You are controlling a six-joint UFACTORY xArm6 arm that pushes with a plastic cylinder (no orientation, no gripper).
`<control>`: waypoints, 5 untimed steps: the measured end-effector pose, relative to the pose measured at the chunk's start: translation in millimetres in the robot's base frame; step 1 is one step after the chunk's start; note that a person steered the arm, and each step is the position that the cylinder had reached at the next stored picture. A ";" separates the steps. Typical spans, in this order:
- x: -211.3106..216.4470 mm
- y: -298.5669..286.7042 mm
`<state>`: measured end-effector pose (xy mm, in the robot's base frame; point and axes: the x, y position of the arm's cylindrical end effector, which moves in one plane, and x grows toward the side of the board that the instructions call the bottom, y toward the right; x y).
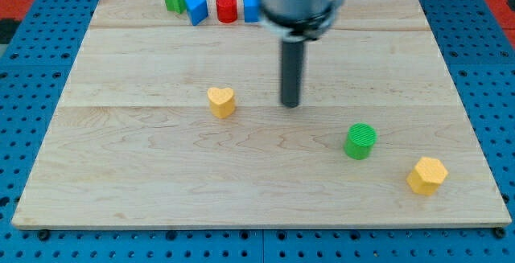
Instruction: Push the green circle towards center
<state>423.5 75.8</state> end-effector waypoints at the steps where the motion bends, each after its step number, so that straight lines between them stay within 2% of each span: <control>1: 2.3 68.8; 2: 49.7 108.6; 3: 93.5 106.6; 4: 114.3 77.0; 5: 91.9 42.9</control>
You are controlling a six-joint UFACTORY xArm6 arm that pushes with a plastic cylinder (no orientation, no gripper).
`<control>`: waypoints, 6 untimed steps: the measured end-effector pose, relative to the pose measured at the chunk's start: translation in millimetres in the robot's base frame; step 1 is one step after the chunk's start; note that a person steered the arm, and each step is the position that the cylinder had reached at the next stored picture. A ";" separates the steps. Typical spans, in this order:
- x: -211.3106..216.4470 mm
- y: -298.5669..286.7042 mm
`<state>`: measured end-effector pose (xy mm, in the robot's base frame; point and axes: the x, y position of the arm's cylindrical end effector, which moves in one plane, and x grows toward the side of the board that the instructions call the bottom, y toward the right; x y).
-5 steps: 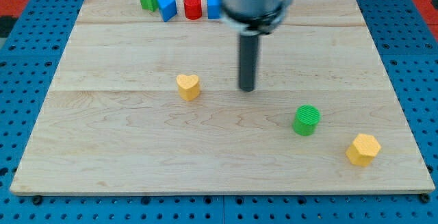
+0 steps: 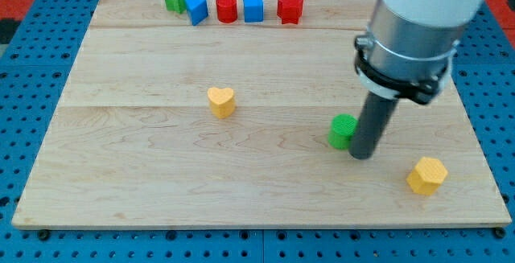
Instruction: Push the green circle towards center
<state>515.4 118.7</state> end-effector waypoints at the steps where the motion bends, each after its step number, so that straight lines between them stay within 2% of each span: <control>1: -17.6 -17.9; 2: -33.5 -0.5; 4: -45.6 -20.9; 5: -67.8 -10.3; 6: -66.1 -25.7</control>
